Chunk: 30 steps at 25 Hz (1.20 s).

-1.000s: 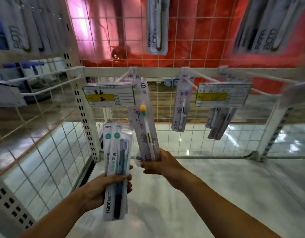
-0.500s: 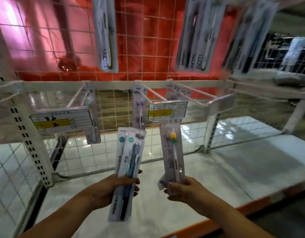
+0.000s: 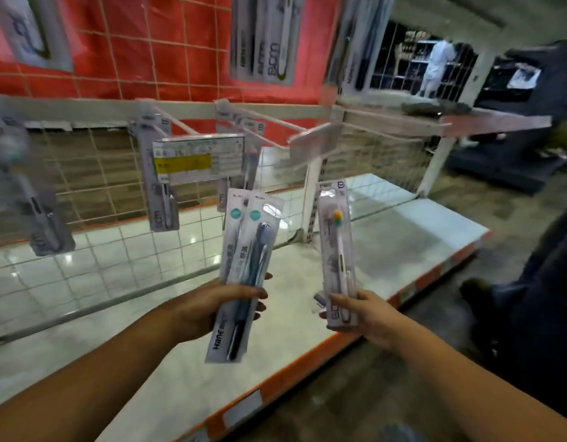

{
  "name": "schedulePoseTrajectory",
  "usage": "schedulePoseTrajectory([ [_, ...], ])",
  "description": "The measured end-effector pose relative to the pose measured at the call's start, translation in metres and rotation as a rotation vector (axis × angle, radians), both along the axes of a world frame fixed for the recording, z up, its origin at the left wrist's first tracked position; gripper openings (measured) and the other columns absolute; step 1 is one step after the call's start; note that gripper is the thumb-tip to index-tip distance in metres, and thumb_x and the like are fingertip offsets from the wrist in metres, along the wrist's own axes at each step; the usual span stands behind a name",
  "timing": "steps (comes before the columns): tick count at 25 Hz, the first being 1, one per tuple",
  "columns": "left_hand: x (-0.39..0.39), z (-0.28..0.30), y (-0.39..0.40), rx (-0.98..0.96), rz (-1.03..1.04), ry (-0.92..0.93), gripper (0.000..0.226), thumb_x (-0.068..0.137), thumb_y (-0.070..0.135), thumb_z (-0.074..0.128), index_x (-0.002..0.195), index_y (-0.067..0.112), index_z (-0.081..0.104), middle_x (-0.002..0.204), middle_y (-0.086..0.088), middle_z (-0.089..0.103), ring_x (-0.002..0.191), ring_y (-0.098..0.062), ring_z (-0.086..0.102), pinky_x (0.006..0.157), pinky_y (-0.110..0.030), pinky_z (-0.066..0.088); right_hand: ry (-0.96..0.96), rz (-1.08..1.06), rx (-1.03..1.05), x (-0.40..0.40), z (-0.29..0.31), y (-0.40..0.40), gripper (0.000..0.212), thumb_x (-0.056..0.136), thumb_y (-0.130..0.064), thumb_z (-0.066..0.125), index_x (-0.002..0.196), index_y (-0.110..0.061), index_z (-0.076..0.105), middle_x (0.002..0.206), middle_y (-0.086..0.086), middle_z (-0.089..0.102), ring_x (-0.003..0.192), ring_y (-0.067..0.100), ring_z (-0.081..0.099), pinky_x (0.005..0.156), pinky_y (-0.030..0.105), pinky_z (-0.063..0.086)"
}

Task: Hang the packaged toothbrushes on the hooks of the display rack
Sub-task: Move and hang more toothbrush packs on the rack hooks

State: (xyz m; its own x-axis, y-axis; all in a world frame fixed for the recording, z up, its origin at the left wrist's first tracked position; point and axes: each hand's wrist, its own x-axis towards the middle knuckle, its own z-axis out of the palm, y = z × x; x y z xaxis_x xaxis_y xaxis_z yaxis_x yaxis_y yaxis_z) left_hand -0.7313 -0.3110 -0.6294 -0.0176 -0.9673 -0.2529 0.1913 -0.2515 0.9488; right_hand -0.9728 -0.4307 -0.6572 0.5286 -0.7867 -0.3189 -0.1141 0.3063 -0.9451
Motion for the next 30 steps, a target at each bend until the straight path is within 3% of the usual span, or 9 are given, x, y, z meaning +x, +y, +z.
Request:
schedulePoseTrajectory([
  [5,-0.036,-0.005,-0.052,0.038,0.064,0.032,0.066,0.041,0.026,0.081,0.105,0.017,0.066,0.087,-0.008,0.069,0.082,-0.021,0.066,0.081,-0.035,0.054,-0.043,0.087,0.041,-0.019,-0.005,-0.068,0.036,0.068,-0.018,0.068,0.102,-0.006,0.064,0.096,0.012,0.073,0.088,0.025,0.068,0.07,0.04,0.058],
  [9,-0.057,0.001,-0.114,0.036,0.107,0.067,0.062,0.048,0.023,0.08,0.107,0.015,0.064,0.083,-0.005,0.069,0.078,-0.019,0.066,0.075,-0.031,0.055,-0.059,0.116,0.073,-0.033,-0.017,-0.149,0.037,0.07,-0.018,0.068,0.104,-0.005,0.064,0.099,0.011,0.073,0.095,0.027,0.066,0.07,0.04,0.057],
  [12,-0.068,0.0,-0.154,0.035,0.174,0.078,0.044,0.062,0.011,0.079,0.103,0.014,0.066,0.081,-0.007,0.07,0.075,-0.019,0.067,0.07,-0.03,0.056,-0.08,0.09,0.04,-0.031,-0.024,-0.206,0.028,0.084,-0.012,0.062,0.11,-0.002,0.062,0.098,0.011,0.073,0.088,0.025,0.067,0.069,0.04,0.057],
  [18,-0.099,-0.011,-0.226,0.064,0.275,0.081,0.055,0.057,0.018,0.077,0.108,0.013,0.06,0.085,-0.006,0.071,0.082,-0.021,0.066,0.082,-0.037,0.054,-0.203,0.146,-0.028,-0.009,-0.007,-0.298,0.03,0.073,-0.021,0.066,0.102,-0.015,0.065,0.093,0.003,0.074,0.09,0.021,0.067,0.084,0.045,0.054],
  [22,-0.111,-0.008,-0.251,0.08,0.315,0.137,0.049,0.063,0.019,0.07,0.11,0.009,0.06,0.081,-0.008,0.07,0.078,-0.022,0.065,0.087,-0.041,0.054,-0.236,0.239,-0.034,0.006,0.0,-0.331,0.02,0.079,-0.02,0.064,0.098,-0.017,0.066,0.092,0.0,0.073,0.085,0.014,0.067,0.073,0.036,0.057],
  [26,-0.118,0.005,-0.264,0.058,0.338,0.144,0.052,0.065,0.02,0.071,0.114,0.008,0.06,0.081,-0.009,0.07,0.077,-0.022,0.066,0.084,-0.039,0.054,-0.213,0.268,-0.012,0.01,0.002,-0.351,0.022,0.083,-0.016,0.064,0.105,-0.013,0.064,0.094,0.001,0.073,0.088,0.016,0.067,0.077,0.038,0.057],
  [30,-0.115,0.008,-0.268,0.065,0.388,0.135,0.058,0.065,0.021,0.071,0.119,0.007,0.056,0.082,-0.008,0.07,0.079,-0.022,0.067,0.091,-0.042,0.051,-0.228,0.295,0.032,0.011,-0.004,-0.358,0.025,0.083,-0.014,0.063,0.108,-0.014,0.062,0.1,0.002,0.072,0.094,0.018,0.067,0.074,0.036,0.058],
])
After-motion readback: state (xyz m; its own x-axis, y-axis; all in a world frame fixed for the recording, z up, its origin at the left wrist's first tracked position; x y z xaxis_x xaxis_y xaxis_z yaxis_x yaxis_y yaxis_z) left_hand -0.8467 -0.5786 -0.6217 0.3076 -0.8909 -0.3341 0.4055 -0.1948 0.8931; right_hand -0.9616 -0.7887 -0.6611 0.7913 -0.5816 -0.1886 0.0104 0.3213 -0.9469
